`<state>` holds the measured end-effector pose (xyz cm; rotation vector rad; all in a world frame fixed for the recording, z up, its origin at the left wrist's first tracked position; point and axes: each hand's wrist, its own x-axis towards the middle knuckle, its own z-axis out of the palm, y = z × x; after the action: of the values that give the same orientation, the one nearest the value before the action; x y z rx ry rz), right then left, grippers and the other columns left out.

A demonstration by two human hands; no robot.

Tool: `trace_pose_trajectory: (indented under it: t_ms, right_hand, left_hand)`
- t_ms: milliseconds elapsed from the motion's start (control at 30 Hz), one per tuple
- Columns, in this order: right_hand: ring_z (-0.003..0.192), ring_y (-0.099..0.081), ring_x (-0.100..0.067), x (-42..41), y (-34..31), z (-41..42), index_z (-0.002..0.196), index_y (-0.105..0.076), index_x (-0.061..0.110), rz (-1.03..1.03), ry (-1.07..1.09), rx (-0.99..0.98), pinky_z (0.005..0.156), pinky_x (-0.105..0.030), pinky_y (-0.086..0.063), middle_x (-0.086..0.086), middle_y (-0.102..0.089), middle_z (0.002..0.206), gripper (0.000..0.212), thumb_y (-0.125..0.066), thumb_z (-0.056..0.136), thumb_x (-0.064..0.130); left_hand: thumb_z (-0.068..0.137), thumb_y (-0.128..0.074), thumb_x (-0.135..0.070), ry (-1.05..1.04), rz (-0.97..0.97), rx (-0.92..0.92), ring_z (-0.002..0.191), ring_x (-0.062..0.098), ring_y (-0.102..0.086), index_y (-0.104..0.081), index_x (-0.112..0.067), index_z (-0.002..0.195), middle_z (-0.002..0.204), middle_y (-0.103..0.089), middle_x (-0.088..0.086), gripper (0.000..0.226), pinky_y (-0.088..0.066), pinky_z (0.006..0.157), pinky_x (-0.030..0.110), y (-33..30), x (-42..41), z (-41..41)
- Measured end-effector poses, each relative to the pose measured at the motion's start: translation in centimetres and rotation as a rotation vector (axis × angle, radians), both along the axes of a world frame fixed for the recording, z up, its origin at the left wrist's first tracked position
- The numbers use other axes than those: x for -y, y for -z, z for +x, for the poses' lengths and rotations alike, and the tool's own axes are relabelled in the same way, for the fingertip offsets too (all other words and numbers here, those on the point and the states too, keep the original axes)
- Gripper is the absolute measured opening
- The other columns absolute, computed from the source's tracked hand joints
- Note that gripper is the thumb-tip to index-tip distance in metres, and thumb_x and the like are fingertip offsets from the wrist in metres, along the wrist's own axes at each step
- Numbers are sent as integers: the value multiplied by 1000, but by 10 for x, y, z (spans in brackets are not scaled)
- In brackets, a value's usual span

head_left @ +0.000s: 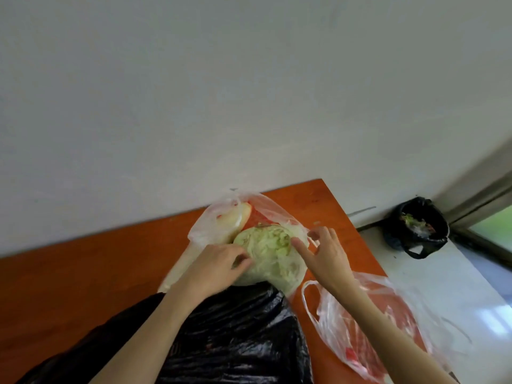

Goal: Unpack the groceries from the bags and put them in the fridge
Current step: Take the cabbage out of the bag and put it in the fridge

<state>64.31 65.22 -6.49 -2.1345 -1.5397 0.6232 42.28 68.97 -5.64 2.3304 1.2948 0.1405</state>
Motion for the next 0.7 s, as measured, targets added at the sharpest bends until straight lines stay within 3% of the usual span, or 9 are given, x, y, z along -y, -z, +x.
trace_pose_trajectory:
  t_ms: [67, 167, 267, 333, 433, 567, 700]
  right_hand:
    - [75, -52, -14, -9, 2, 1, 95, -51, 14, -88, 143, -70, 65, -27, -40, 1, -53, 92, 48, -52, 83, 60]
    - [53, -43, -15, -11, 9, 3, 69, -51, 7, -227, 120, -201, 54, -27, -36, -5, -51, 62, 46, -55, 86, 50]
    - [58, -47, -16, -3, 4, 5, 74, -60, -3, -178, 132, -350, 57, -27, -38, -7, -54, 65, 33, -55, 91, 26]
    - [58, -45, -14, 4, 3, 12, 71, -57, 4, -121, 143, -357, 55, -24, -36, -4, -52, 63, 28, -54, 92, 21]
    - [51, -43, -10, 15, 22, 20, 70, -52, 11, -120, 95, -86, 50, -22, -36, 1, -49, 60, 27, -50, 94, 23]
    - [53, -45, -14, 8, 55, 23, 72, -46, 12, -148, 82, 59, 49, -28, -36, 1, -50, 63, 23, -42, 94, 17]
    - [50, -42, -12, -6, 79, 43, 66, -45, 13, -367, 268, -156, 45, -22, -34, 0, -47, 60, 29, -50, 93, 22]
  left_hand:
    - [89, -51, -48, 34, -29, 103, 88, 1, -58, -65, -26, 105, 103, -66, -11, 30, -44, 76, 17, -1, 11, 10]
    - [91, -51, -43, 131, 12, 141, 88, 6, -57, -63, -22, 99, 98, -64, -10, 25, -42, 72, 19, 2, 30, 21]
    - [93, -48, -35, 220, 23, 149, 96, 8, -56, -64, -25, 106, 105, -63, -9, 23, -44, 82, 24, 5, 46, 28]
    - [94, -47, -37, 272, -32, 89, 96, 8, -55, -64, -26, 113, 107, -63, -9, 28, -41, 81, 23, 5, 53, 31]
    - [95, -42, -43, 289, -117, -55, 85, 11, -55, -69, -22, 105, 97, -63, -2, 35, -31, 69, 24, 8, 58, 28]
    - [96, -35, -45, 108, -129, -148, 71, 17, -55, -62, -5, 72, 80, -62, 10, 54, -26, 69, 26, 19, 51, 12]
    - [96, -39, -41, -36, -147, -74, 88, 7, -51, -70, -8, 83, 98, -57, -1, 47, -41, 82, 26, 29, 49, 4]
